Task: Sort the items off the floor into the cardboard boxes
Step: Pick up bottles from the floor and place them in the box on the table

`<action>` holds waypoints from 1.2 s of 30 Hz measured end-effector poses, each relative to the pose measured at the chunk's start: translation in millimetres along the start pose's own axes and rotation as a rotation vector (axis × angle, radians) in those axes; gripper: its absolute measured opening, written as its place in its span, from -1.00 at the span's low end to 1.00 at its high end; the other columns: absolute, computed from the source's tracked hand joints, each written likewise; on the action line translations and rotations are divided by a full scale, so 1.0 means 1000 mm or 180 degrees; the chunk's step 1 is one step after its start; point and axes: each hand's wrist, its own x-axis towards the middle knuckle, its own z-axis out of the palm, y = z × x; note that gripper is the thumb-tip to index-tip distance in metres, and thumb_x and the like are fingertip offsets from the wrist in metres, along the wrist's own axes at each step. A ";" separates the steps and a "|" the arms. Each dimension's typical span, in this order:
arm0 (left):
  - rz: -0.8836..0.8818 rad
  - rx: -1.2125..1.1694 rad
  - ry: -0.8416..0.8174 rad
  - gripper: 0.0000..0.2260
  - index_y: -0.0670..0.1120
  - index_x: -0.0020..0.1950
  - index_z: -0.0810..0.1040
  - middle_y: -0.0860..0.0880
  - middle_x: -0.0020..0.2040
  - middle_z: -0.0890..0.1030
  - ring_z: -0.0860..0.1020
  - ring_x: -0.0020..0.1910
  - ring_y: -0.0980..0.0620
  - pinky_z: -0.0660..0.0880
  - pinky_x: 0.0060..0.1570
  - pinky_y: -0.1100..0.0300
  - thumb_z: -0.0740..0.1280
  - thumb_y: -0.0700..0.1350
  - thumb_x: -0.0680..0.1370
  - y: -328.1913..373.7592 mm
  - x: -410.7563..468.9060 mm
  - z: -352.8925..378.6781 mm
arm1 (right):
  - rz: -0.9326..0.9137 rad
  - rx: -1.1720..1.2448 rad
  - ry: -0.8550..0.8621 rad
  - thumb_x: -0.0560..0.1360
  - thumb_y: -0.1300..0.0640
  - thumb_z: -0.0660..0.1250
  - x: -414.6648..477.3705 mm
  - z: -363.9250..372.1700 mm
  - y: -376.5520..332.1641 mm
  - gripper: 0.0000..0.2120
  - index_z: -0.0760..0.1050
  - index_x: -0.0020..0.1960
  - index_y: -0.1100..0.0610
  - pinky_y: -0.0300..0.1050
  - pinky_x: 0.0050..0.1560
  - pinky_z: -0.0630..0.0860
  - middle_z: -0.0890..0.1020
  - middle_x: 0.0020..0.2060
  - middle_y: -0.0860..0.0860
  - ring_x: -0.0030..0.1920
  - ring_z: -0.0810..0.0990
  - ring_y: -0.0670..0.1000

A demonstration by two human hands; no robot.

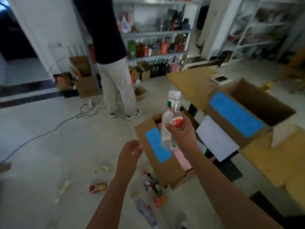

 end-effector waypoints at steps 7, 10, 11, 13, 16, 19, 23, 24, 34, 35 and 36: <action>0.0117 0.0346 -0.0520 -0.86 0.04 -0.14 0.59 0.07 -0.22 0.67 0.59 -0.23 0.31 0.44 -0.20 0.39 0.42 -0.20 0.50 0.024 0.001 0.104 | 0.0150 0.0270 0.0613 0.47 -0.03 0.45 0.013 -0.125 0.019 -0.51 0.38 0.34 -0.08 -0.04 0.09 0.59 0.60 0.13 -0.08 0.12 0.62 -0.06; -0.0080 0.0395 -0.0912 -0.85 0.04 -0.08 0.56 0.03 -0.11 0.63 0.61 -0.07 0.11 0.45 -0.11 0.26 0.39 -0.22 0.52 0.031 0.005 0.168 | 0.0306 0.0227 0.0950 0.40 -0.22 0.44 0.027 -0.190 0.034 -0.47 0.36 0.30 -0.17 -0.03 0.08 0.59 0.58 0.11 -0.16 0.12 0.60 -0.09; -0.0198 0.0378 -0.1017 -0.85 0.04 -0.05 0.55 0.03 -0.07 0.61 0.60 -0.01 0.03 0.45 -0.07 0.22 0.39 -0.23 0.53 0.033 0.007 0.188 | 0.0357 0.0188 0.1044 0.38 -0.27 0.43 0.032 -0.210 0.038 -0.46 0.36 0.29 -0.16 0.02 0.10 0.58 0.57 0.11 -0.15 0.12 0.59 -0.07; -0.0305 0.0408 -0.1205 -0.83 0.05 0.02 0.53 0.03 -0.02 0.61 0.60 0.03 0.03 0.47 -0.06 0.21 0.39 -0.20 0.53 0.037 0.012 0.244 | 0.0401 0.0168 0.1268 0.37 -0.29 0.43 0.050 -0.261 0.046 -0.43 0.38 0.29 -0.13 0.09 0.13 0.58 0.58 0.10 -0.12 0.11 0.59 -0.07; -0.0447 0.0528 -0.1551 -0.67 0.09 0.27 0.42 0.17 0.10 0.53 0.54 -0.08 0.37 0.50 -0.18 0.39 0.39 -0.08 0.53 0.050 0.012 0.326 | 0.0394 0.0155 0.1538 0.37 -0.27 0.44 0.082 -0.334 0.057 -0.44 0.39 0.29 -0.11 0.10 0.10 0.59 0.59 0.06 -0.14 0.07 0.60 -0.09; -0.0656 0.0442 -0.1835 -0.46 0.16 0.43 0.21 0.13 0.30 0.38 0.48 0.20 0.17 0.53 0.13 0.08 0.38 -0.08 0.53 0.068 0.009 0.401 | 0.0439 0.0130 0.1657 0.42 -0.20 0.42 0.114 -0.393 0.067 -0.46 0.39 0.31 -0.05 0.16 0.07 0.59 0.58 0.09 -0.08 0.09 0.60 -0.01; -0.1011 0.0105 -0.1748 -0.25 0.04 0.57 -0.04 0.10 0.35 0.28 0.30 0.29 0.14 0.35 0.16 0.26 0.38 -0.11 0.54 0.096 0.017 0.478 | 0.0451 0.0127 0.1855 0.43 -0.18 0.43 0.160 -0.447 0.076 -0.50 0.41 0.29 -0.05 0.03 0.10 0.55 0.56 0.15 -0.05 0.15 0.56 0.02; -0.1086 -0.0001 -0.1689 -0.22 0.03 0.57 -0.06 0.09 0.34 0.29 0.29 0.23 0.16 0.32 0.14 0.27 0.39 -0.11 0.54 0.103 0.023 0.495 | 0.0480 0.0128 0.1859 0.42 -0.22 0.43 0.172 -0.456 0.078 -0.45 0.40 0.33 -0.05 0.02 0.10 0.53 0.55 0.18 -0.05 0.17 0.55 0.02; -0.1929 0.0524 -0.1302 -0.03 0.13 0.54 -0.31 -0.15 0.55 0.00 0.29 0.41 -0.24 0.31 0.36 -0.22 0.44 -0.07 0.49 0.117 0.060 0.604 | 0.0588 -0.0085 0.1723 0.40 -0.27 0.40 0.288 -0.480 0.108 -0.31 0.25 0.44 -0.12 -0.22 -0.08 0.45 0.48 0.16 -0.17 0.15 0.50 -0.05; -0.1968 0.0450 -0.1328 -0.04 0.16 0.52 -0.33 -0.16 0.54 0.05 0.37 0.34 -0.22 0.39 0.29 -0.22 0.41 -0.12 0.50 0.113 0.062 0.606 | 0.0613 -0.0189 0.1579 0.41 -0.22 0.41 0.297 -0.475 0.115 -0.33 0.27 0.44 -0.09 -0.25 -0.13 0.43 0.49 0.14 -0.16 0.12 0.51 -0.05; -0.1976 0.0402 -0.1367 -0.06 0.18 0.51 -0.35 -0.18 0.52 0.11 0.47 0.21 -0.18 0.49 0.17 -0.18 0.37 -0.16 0.51 0.109 0.065 0.606 | 0.0667 -0.0302 0.1398 0.42 -0.18 0.43 0.305 -0.470 0.123 -0.35 0.29 0.43 -0.07 -0.23 -0.13 0.45 0.51 0.12 -0.14 0.09 0.54 -0.05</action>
